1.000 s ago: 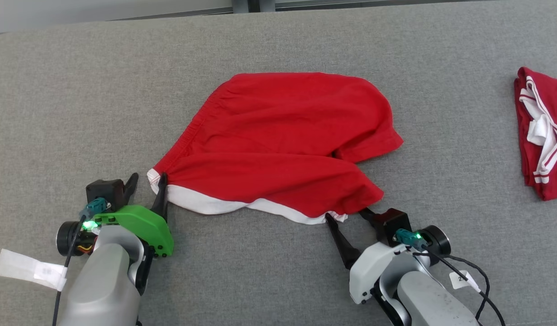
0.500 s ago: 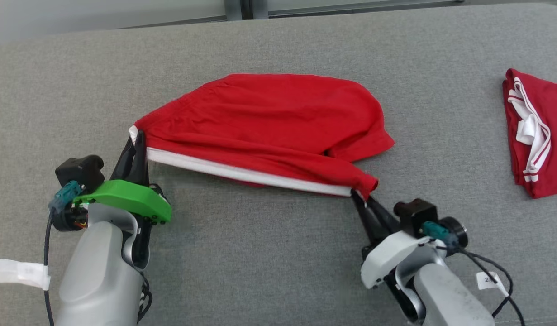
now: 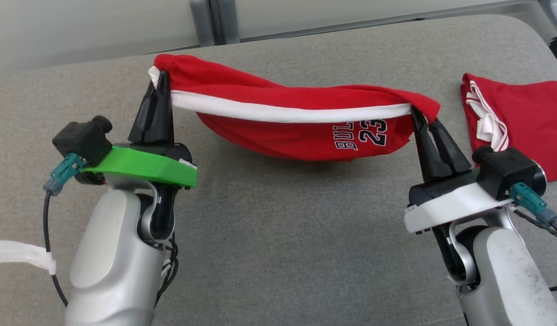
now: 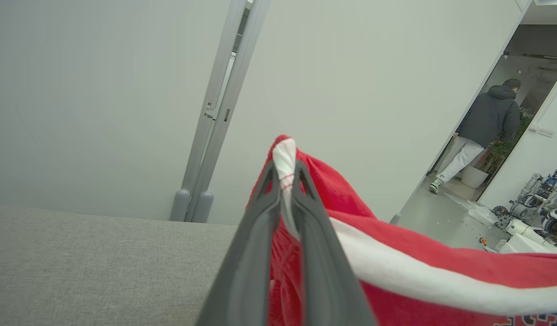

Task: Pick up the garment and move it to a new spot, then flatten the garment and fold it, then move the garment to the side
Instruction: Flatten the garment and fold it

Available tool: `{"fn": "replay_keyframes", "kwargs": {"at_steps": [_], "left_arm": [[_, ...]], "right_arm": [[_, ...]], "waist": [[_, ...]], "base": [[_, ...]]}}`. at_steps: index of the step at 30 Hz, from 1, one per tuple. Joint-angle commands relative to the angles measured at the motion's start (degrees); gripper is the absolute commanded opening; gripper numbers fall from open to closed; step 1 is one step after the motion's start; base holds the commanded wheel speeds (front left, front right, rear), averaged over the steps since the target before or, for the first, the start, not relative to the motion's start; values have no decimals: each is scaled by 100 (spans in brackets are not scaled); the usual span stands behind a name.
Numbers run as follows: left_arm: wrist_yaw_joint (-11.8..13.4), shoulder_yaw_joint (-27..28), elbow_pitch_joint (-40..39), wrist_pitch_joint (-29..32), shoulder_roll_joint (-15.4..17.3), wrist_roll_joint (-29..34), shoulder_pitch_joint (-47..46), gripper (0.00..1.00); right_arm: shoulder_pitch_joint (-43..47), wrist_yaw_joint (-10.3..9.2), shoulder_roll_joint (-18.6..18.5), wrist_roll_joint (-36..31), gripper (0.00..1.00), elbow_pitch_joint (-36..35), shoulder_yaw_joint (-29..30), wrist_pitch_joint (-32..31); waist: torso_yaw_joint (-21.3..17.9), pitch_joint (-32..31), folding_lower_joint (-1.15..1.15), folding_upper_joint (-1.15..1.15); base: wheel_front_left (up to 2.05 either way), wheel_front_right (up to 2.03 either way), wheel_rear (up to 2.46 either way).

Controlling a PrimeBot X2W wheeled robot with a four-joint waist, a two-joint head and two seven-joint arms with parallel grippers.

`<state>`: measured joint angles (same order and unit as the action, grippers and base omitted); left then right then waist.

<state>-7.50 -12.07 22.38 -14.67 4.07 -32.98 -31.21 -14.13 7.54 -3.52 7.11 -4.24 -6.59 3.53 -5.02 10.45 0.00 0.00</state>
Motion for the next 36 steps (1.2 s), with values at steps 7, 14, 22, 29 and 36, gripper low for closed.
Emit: {"fn": "replay_keyframes", "kwargs": {"at_steps": [7, 14, 22, 29, 36], "left_arm": [[67, 10, -369, 340, -40, -500, -716, 0], [315, 87, -75, 446, 78, -426, -1831, 0], [297, 621, 271, 32, 97, -586, -3163, 0], [58, 1374, -758, -68, -42, -593, -3407, 0], [5, 1015, -1070, -57, -88, -904, -2278, 0]], "right_arm": [[-763, -10, -213, 571, 0, -443, -100, -530], [-2398, -8, -247, 1450, 0, 555, -167, -1167], [-4588, -12, 7, 1625, 0, 2179, 445, -344], [-5598, -20, 9, 1595, 0, 2609, 733, 827], [-5006, -15, -224, 1671, 0, 2905, 109, 391]], "waist": [[-402, 153, 0, 0], [-639, 846, 0, 0], [-722, 1710, 0, 0], [-434, 2072, 0, 0], [-125, 2111, 0, 0]], "base": [[0, 0, 0], [0, 0, 0], [0, 0, 0], [0, 0, 0], [0, 0, 0]]}}
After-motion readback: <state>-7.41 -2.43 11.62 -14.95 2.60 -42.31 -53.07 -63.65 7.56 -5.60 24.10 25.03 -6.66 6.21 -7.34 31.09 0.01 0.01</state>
